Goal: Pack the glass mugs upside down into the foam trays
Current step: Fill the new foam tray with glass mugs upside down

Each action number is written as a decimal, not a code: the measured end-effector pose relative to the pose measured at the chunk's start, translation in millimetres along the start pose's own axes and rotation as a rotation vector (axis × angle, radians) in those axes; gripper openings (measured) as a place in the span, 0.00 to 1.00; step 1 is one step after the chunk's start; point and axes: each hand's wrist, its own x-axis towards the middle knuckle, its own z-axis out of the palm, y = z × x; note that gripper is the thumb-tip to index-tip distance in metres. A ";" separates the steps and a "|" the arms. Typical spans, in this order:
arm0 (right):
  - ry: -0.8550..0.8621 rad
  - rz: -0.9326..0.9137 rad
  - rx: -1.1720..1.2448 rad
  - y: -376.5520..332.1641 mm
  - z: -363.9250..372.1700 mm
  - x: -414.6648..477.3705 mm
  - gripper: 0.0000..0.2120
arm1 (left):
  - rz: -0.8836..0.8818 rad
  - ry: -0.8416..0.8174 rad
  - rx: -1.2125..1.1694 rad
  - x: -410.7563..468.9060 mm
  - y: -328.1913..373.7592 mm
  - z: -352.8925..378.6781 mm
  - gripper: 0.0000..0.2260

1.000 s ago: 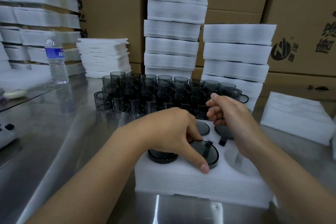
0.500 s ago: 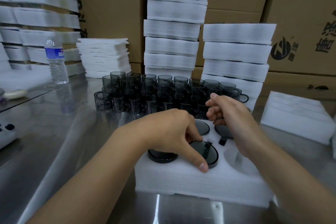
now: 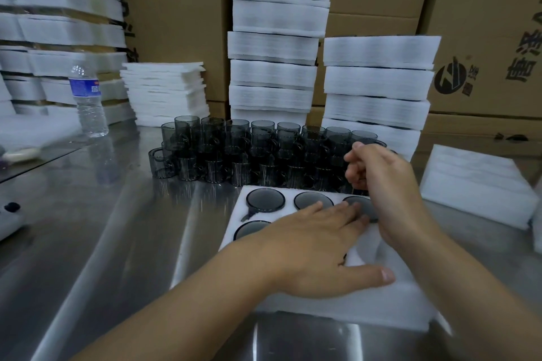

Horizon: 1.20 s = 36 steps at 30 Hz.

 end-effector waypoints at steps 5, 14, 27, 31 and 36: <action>-0.006 0.016 -0.010 1.1 -0.2 0.3 0.15 | -0.004 -0.044 0.003 0.4 0.0 -0.3 0.38; -0.349 -0.017 -0.669 10.5 3.1 -9.0 0.09 | 0.022 -0.049 0.027 -2.2 2.9 -5.3 0.43; 0.007 -0.107 -0.794 0.1 -16.9 45.0 0.06 | 0.015 -0.053 -0.055 -1.7 -2.0 -1.8 0.43; 0.022 -0.115 -0.982 20.1 -38.2 80.5 0.17 | 0.014 -0.065 -0.079 -1.4 -4.1 -1.4 0.43; -0.062 -0.016 -1.112 35.7 -53.3 99.1 0.27 | 0.013 -0.054 -0.084 -1.3 -3.1 -1.7 0.43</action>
